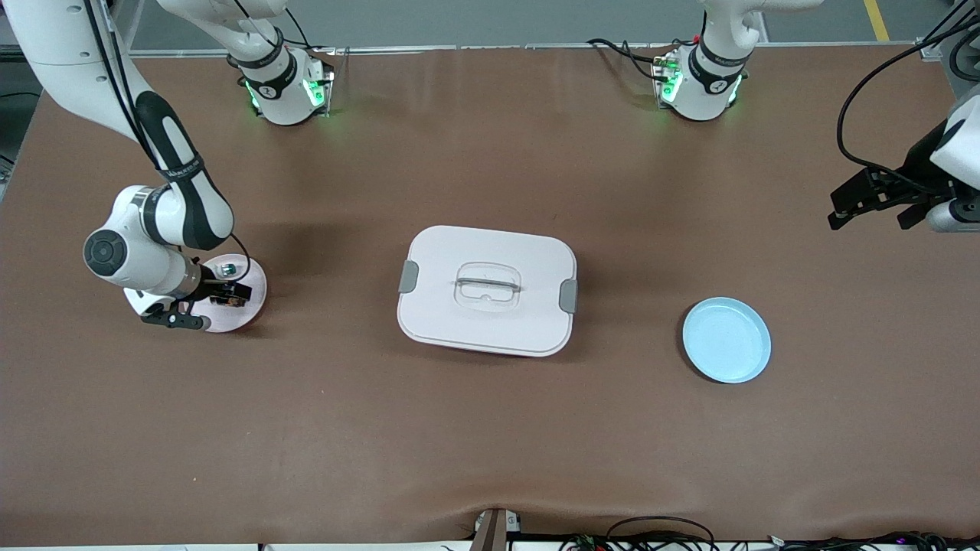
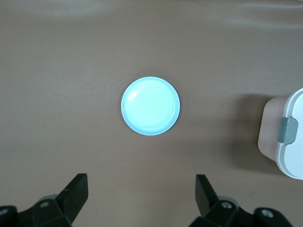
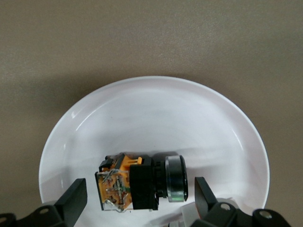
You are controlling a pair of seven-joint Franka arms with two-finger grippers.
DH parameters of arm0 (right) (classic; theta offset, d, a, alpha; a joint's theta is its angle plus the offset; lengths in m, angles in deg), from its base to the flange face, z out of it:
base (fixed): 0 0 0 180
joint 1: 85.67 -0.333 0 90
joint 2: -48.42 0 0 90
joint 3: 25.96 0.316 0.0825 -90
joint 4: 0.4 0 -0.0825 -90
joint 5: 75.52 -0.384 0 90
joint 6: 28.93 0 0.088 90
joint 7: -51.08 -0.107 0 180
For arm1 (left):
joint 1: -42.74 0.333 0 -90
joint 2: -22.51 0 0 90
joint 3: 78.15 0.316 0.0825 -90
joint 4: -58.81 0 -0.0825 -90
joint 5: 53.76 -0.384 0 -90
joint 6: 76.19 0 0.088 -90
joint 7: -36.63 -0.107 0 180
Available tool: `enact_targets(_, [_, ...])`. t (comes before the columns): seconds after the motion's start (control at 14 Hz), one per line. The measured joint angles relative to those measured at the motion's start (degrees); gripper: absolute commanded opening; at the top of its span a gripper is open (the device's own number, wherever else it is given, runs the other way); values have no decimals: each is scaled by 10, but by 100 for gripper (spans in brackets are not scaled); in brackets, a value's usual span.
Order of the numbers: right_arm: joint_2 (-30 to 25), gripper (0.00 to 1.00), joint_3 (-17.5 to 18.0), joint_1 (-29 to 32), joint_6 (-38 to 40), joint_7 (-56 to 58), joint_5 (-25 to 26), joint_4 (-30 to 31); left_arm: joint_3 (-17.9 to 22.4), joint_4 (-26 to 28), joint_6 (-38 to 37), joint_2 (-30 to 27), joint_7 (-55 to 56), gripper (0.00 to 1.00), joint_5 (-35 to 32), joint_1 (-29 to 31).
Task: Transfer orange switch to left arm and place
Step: 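Close the right gripper on the black-orange switch and lift it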
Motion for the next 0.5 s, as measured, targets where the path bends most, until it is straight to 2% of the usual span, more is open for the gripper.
enact_targets(0.5, [-1, 0, -2, 1, 45, 38, -1, -23, 0, 0, 0, 0, 0, 100, 0, 0])
